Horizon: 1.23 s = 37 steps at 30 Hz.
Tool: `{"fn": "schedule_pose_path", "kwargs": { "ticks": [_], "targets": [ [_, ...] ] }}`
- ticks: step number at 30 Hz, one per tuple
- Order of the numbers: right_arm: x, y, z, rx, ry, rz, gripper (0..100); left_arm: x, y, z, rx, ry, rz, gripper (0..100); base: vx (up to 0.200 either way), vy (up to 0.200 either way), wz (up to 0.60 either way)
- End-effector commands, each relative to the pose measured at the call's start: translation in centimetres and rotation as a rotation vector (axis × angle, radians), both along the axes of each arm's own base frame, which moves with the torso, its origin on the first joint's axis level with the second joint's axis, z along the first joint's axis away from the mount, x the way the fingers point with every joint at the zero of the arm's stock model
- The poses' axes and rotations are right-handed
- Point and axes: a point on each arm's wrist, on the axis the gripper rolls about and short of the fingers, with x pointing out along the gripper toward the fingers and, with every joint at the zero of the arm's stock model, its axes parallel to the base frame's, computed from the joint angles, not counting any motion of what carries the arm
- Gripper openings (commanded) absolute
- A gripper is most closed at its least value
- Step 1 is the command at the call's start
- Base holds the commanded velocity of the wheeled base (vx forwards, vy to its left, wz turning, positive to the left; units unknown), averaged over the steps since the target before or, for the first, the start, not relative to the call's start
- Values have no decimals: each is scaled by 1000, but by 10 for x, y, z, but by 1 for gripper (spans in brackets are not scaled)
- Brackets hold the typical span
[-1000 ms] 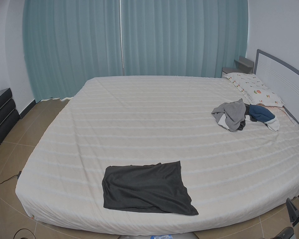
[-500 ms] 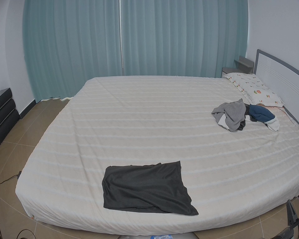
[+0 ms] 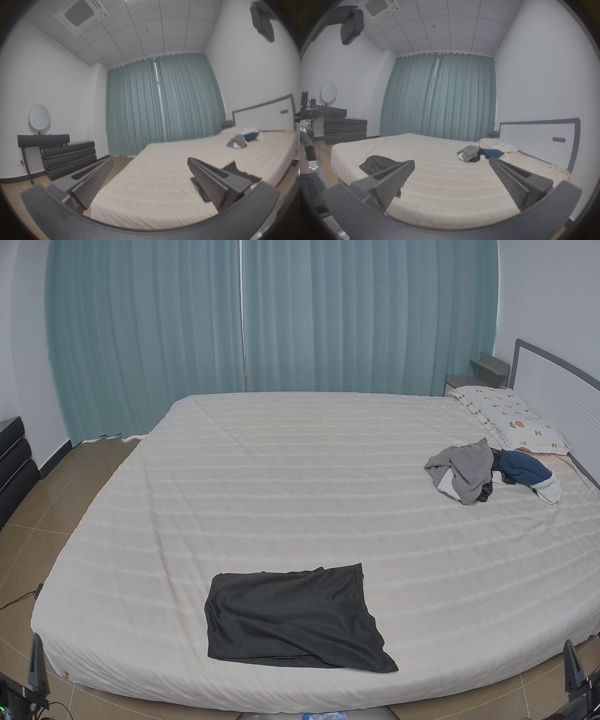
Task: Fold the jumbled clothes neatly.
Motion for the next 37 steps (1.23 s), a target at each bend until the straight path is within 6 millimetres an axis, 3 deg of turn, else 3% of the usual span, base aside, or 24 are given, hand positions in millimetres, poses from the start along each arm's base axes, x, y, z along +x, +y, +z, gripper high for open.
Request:
{"fn": "schedule_pose_path", "kwargs": {
  "ticks": [1,8,13,18,23,37],
  "targets": [
    [1,0,-14,73,107,-12,100,2,-1,-10,-42,41,-32,100,0,0,0],
    [1,0,-15,83,110,-12,100,2,-1,-11,-78,48,-58,100,0,0,0],
    [1,0,-15,84,103,-12,100,2,-1,-12,-228,36,-76,100,0,0,0],
    [1,0,-14,76,101,-10,100,2,-2,-12,-206,43,-88,100,0,0,0],
    [1,0,-14,85,100,-2,100,2,-5,-16,-116,103,-231,100,0,0,0],
    [1,0,-14,85,97,-4,100,2,-4,-16,-106,103,-188,100,0,0,0]
  ]
}}
